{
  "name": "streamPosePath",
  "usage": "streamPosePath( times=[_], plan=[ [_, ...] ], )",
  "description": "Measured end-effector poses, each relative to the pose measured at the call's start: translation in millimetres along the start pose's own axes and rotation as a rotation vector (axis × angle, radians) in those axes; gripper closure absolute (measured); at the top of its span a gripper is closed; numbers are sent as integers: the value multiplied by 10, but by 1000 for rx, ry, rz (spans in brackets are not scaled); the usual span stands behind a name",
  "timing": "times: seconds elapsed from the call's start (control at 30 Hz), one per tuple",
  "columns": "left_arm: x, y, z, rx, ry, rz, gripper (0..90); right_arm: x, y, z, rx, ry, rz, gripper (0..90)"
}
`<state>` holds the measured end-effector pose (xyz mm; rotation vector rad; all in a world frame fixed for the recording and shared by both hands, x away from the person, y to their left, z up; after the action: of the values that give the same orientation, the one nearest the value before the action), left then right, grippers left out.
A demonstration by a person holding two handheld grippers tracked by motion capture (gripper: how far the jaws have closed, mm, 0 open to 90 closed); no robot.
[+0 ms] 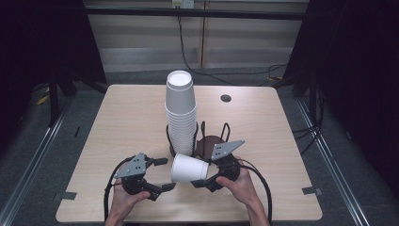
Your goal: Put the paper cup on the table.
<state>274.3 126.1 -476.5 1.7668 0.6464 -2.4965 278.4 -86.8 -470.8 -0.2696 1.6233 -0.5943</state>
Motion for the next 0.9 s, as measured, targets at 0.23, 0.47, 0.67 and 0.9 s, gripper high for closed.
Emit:
streamPosePath(
  times=[0.23, 0.47, 0.67, 0.9],
  plan=[
    [-3, 8, 3, 12, -10, 12, 156, 70, -3, -17, -15, 10, 61, 226],
    [6, 9, 14, 26, -15, 16, 155, 79, -23, -46, -16, -17, 123, 226],
    [13, 4, 11, 38, -27, 46, 154, 89, -43, -56, -24, -24, 181, 226],
    [11, 39, 4, 49, -33, 50, 120, 82, -38, -79, -49, -33, 203, 227]
  ],
)
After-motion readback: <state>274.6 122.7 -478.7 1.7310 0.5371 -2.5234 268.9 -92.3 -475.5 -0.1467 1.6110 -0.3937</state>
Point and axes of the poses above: each handheld gripper's, and its own axes: y roughly forward along the jaws, x roughly out of its underside, z roughly to its right, the point moved 5 cm from there along y, roughly forward along the jaws, and after that the axes turned 13 degrees about -y, right-handed, at the moved point
